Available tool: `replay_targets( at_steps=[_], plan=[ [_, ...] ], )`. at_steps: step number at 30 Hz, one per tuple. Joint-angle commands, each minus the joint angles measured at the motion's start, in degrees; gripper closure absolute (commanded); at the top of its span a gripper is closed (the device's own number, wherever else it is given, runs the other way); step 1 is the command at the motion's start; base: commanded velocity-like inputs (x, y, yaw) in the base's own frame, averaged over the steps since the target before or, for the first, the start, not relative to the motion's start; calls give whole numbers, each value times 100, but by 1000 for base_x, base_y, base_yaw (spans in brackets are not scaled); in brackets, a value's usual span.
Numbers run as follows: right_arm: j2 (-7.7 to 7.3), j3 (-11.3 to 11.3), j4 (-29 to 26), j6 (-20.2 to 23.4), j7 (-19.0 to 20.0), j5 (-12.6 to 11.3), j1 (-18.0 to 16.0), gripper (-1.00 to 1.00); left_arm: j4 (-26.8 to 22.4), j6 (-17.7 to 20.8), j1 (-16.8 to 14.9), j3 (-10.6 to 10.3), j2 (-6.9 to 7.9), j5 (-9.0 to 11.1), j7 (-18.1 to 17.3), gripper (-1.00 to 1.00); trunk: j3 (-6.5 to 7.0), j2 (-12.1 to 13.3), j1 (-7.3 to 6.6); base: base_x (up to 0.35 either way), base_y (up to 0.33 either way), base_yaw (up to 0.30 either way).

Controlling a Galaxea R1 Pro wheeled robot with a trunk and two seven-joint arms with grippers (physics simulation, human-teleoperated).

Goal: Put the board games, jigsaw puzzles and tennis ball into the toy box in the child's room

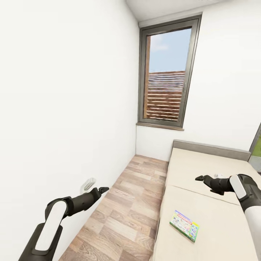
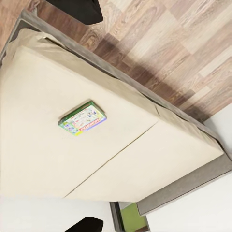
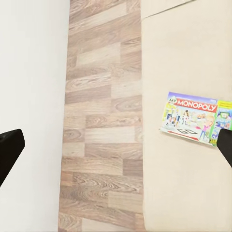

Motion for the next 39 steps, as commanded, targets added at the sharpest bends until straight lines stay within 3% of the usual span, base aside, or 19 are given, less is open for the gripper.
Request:
replay_targets(
  at_steps=[1,11,22,39],
  plan=[
    [5,-19,-9,24,58,59,-3,-100,-3,17,-3,35,-9,71,57,-100,-3,-5,2,2,0,-47],
    [-17,-23,-23,31,65,59,-5,-100,-2,-3,-15,111,22,93,89,-100,-46,-5,2,1,0,-24],
    [-43,-25,19,34,63,60,-15,-100,238,-37,-86,113,72,-112,305,-100,-137,-5,2,0,0,-5],
    [-43,-25,26,40,59,60,-11,-100,548,-107,-98,72,73,-263,359,-100,-294,-5,2,32,0,-1]
  ],
)
